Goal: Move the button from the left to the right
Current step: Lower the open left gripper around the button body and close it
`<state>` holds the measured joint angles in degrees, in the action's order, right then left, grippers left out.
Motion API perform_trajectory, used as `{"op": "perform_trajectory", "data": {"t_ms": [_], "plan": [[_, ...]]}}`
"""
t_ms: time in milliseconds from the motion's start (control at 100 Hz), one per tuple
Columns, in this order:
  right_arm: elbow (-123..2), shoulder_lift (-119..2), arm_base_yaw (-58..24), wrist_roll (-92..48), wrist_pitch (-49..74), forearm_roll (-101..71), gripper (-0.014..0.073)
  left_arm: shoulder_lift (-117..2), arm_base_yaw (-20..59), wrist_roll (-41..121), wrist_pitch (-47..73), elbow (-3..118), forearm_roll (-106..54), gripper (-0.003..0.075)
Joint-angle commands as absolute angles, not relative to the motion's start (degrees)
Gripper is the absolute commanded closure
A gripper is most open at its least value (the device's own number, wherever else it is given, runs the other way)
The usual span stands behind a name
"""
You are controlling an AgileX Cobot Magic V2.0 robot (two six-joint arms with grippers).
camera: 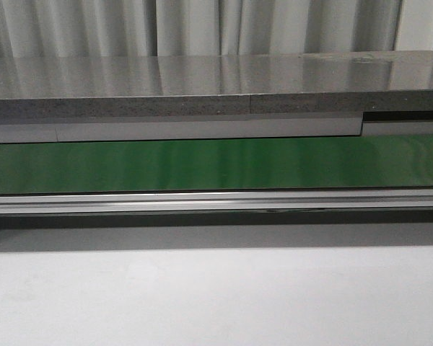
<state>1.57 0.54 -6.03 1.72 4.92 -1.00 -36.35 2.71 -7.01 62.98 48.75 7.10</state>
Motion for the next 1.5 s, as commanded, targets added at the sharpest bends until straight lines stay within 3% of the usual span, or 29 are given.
{"op": "perform_trajectory", "data": {"t_ms": [0,440,1020,1490], "plan": [[0.5,1.5,-6.1,1.5,0.0,-0.6,0.0661,-36.8,3.2,-7.3,58.1,50.5,8.0,0.0071],[0.5,1.5,-6.1,1.5,0.0,-0.6,0.0661,-39.1,2.6,-7.3,52.7,50.5,9.7,0.0048],[0.5,1.5,-6.1,1.5,0.0,-0.6,0.0661,-67.6,-11.0,-3.7,48.7,62.9,10.8,0.0048],[0.5,1.5,-6.1,1.5,0.0,-0.6,0.0661,-89.4,-22.3,6.2,49.3,74.9,-2.0,0.0048]]}}
